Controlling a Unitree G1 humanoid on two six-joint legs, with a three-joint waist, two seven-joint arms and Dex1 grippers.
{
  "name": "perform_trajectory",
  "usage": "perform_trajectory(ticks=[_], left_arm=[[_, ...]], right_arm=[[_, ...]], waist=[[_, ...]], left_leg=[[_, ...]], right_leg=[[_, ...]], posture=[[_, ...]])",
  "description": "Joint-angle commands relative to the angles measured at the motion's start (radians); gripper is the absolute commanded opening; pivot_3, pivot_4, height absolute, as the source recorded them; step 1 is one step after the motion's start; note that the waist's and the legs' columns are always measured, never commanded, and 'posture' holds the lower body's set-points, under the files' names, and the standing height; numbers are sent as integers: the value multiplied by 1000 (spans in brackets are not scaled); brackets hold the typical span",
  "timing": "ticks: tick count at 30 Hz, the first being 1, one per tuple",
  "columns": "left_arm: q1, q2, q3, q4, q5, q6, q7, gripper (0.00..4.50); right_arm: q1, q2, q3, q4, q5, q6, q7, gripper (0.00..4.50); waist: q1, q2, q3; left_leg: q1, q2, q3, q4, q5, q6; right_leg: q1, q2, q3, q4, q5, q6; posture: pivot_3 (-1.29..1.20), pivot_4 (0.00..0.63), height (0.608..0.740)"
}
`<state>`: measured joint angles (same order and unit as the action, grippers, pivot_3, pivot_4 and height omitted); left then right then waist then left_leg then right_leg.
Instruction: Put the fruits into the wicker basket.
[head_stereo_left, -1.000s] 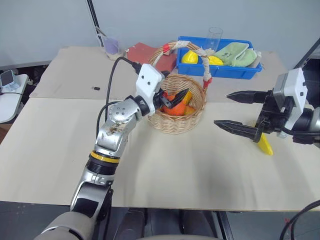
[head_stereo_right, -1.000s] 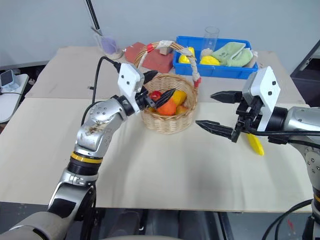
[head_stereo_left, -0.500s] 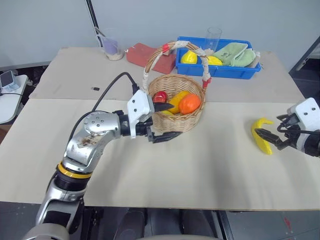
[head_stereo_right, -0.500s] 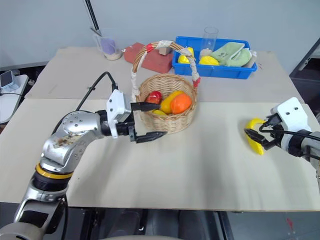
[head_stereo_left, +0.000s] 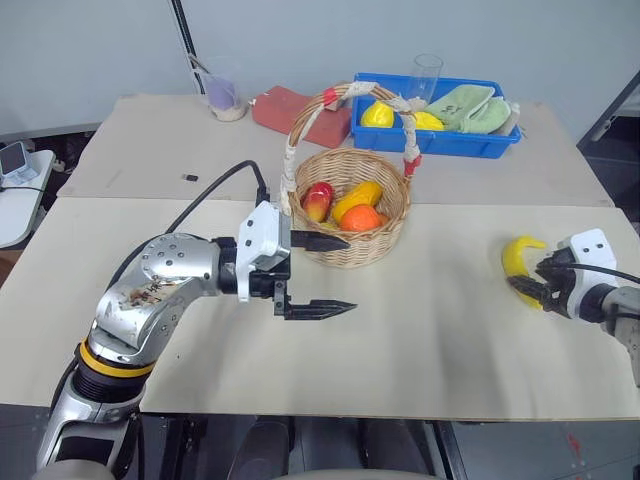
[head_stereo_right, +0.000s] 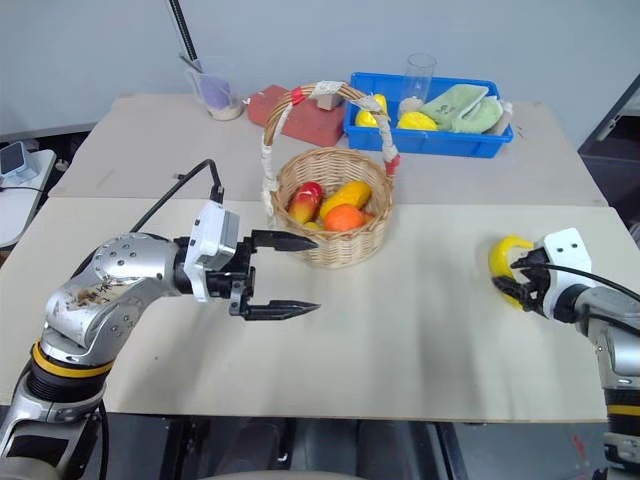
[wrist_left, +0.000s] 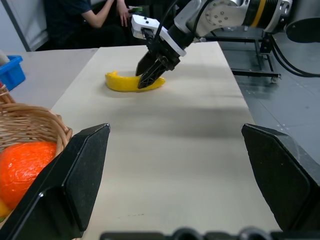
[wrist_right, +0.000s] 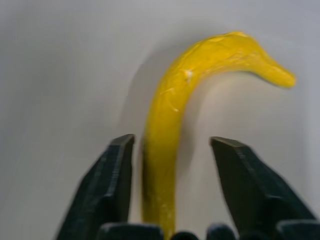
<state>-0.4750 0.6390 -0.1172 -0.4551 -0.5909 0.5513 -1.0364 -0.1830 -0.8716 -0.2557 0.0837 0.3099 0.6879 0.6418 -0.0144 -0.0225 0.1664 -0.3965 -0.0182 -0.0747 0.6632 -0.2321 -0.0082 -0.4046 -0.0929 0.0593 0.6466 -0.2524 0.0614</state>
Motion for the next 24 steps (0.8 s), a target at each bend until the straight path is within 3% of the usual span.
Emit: perform_trajectory(ticks=[1,4,5,11,17,19,24], left_arm=[[-2,-2,41,-29,-12,-5,34,4500],[7,4,62,-25,-13,-11,47,4500],[22,13,96,-14,-18,-12,58,4500],[199,80,305,-47,-59,-14,80,4500],[311,125,405,-81,-112,2,92,4500],[314,127,408,-86,-120,-1,98,4500],[294,124,396,-90,-133,-3,119,4500]], right_arm=[[-15,-5,-18,-20,16,15,21,1283],[-8,-9,-21,-48,34,26,41,292],[-1,-12,-31,-80,54,31,62,182],[52,-65,-114,-442,293,182,208,182],[-48,-99,-94,-694,559,328,226,182],[-151,-58,-15,-702,568,320,188,182],[-369,80,200,-572,425,255,101,182]], waist=[[0,0,0],[0,0,0],[0,0,0],[-14,3,0],[5,1,1],[7,1,1],[-1,-1,1]], left_leg=[[0,0,0,0,0,0],[0,0,0,0,0,0],[0,0,0,0,0,0],[1,1,-1,-1,0,0],[1,1,-1,-1,0,0],[2,1,-1,0,0,0],[1,1,-1,-1,0,0]], right_leg=[[0,0,0,0,0,0],[0,0,0,0,0,0],[0,0,0,0,0,0],[-1,1,0,1,0,0],[1,1,0,-1,0,0],[2,0,0,-1,0,0],[1,1,0,-1,0,0]], posture=[[0,150,711],[0,150,711],[0,150,711],[0,150,711],[0,150,711],[0,150,711],[0,150,711]])
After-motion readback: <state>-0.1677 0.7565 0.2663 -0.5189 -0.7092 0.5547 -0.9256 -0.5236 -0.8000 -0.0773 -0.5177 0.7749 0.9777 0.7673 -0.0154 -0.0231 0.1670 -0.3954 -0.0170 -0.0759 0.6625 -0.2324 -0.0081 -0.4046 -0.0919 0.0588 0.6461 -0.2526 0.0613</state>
